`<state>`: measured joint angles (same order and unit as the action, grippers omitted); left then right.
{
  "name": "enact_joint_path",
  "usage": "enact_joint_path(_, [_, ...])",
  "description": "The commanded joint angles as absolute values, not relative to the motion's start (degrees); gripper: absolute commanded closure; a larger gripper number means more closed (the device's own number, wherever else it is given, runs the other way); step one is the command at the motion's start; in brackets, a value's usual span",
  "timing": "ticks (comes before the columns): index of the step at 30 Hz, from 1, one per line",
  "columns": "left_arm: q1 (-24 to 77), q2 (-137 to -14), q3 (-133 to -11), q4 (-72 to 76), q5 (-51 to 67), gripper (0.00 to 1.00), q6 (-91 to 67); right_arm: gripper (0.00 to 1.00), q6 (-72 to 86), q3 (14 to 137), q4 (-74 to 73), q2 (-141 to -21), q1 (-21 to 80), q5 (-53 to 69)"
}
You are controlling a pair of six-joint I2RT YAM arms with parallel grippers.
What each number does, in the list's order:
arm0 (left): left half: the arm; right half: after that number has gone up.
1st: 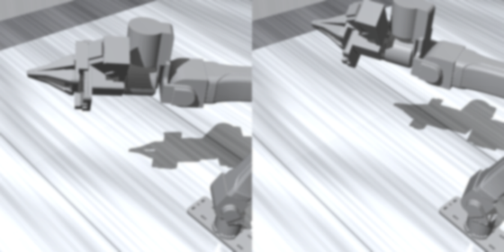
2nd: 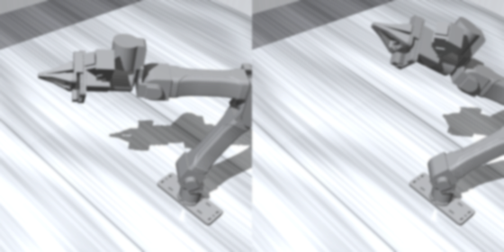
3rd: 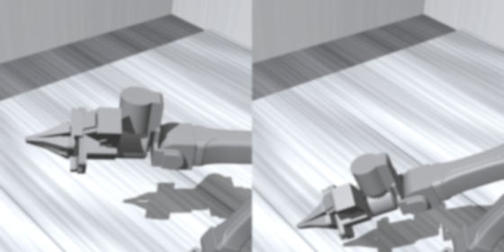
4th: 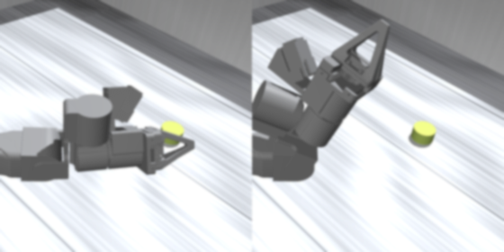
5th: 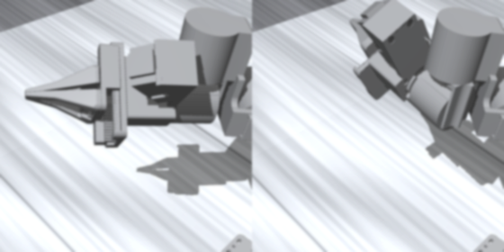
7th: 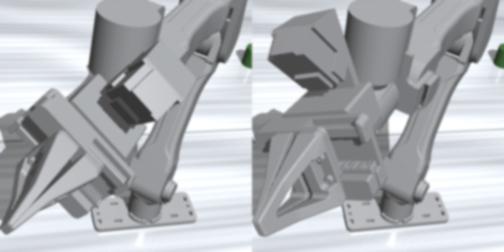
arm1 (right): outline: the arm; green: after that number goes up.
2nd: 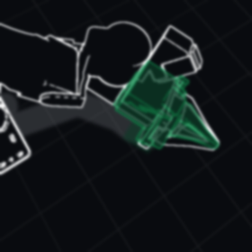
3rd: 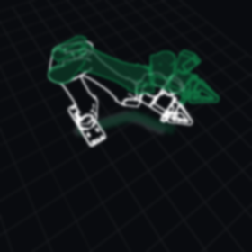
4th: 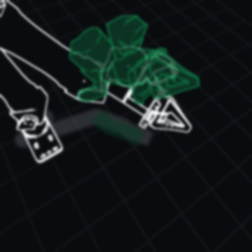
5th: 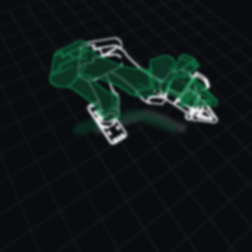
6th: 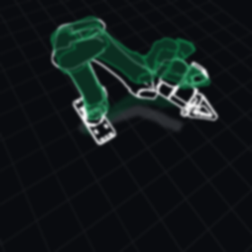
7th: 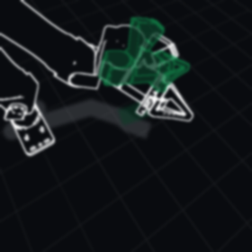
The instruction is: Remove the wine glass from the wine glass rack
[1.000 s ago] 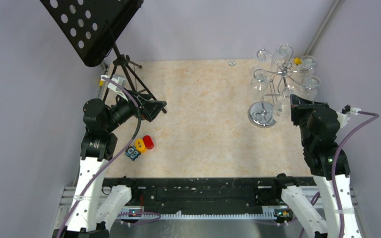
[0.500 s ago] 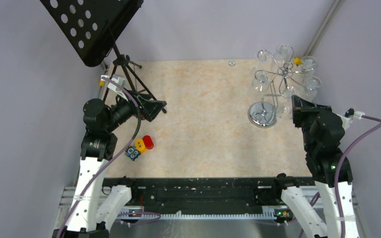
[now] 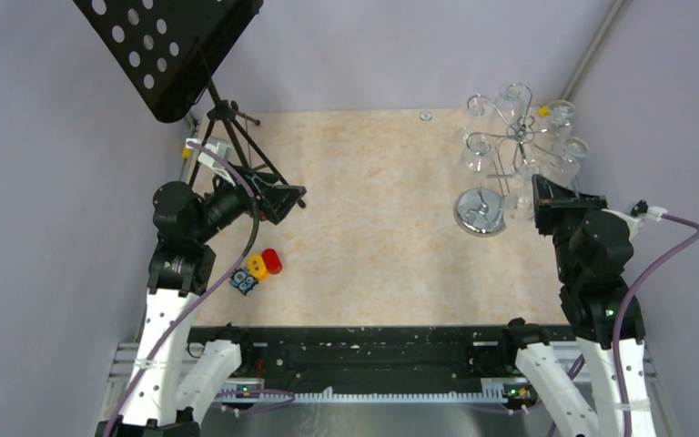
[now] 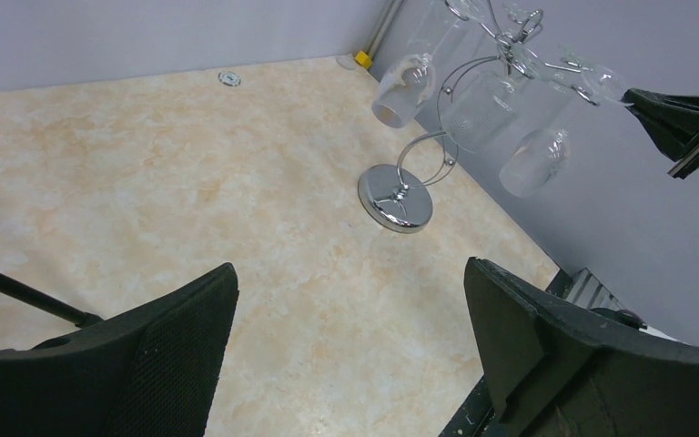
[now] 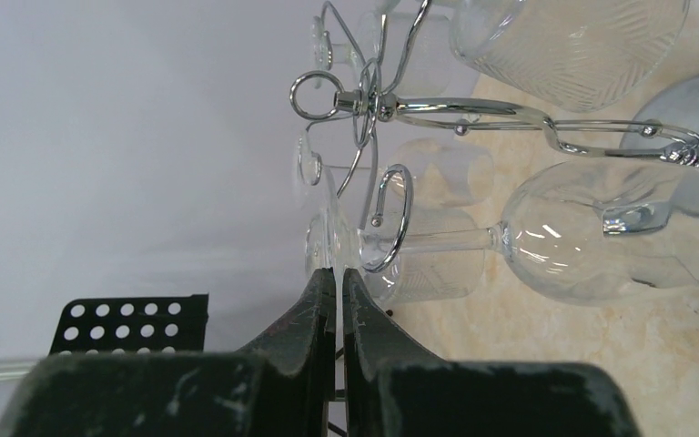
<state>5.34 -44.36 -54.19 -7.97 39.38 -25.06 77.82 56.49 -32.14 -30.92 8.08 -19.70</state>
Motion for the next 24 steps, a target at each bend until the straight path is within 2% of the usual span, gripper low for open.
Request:
enact_joint_path(1, [5.6,-43.5,-54.6,-7.0,38.9,0.02,-23.8,1.00,78.0,55.9,-24.2,-31.6,7.7,-16.7])
enact_joint_path(11, [5.7,-43.5,-54.8,-7.6,38.4,0.02,-23.2,1.00,75.9,54.7,-18.3,-33.8,7.7,-15.1])
enact_joint_path(24, [5.7,-43.8,-54.7,-7.6,38.2,0.02,-23.3,1.00,72.3,55.1,-12.1,-38.5,7.7,-22.0])
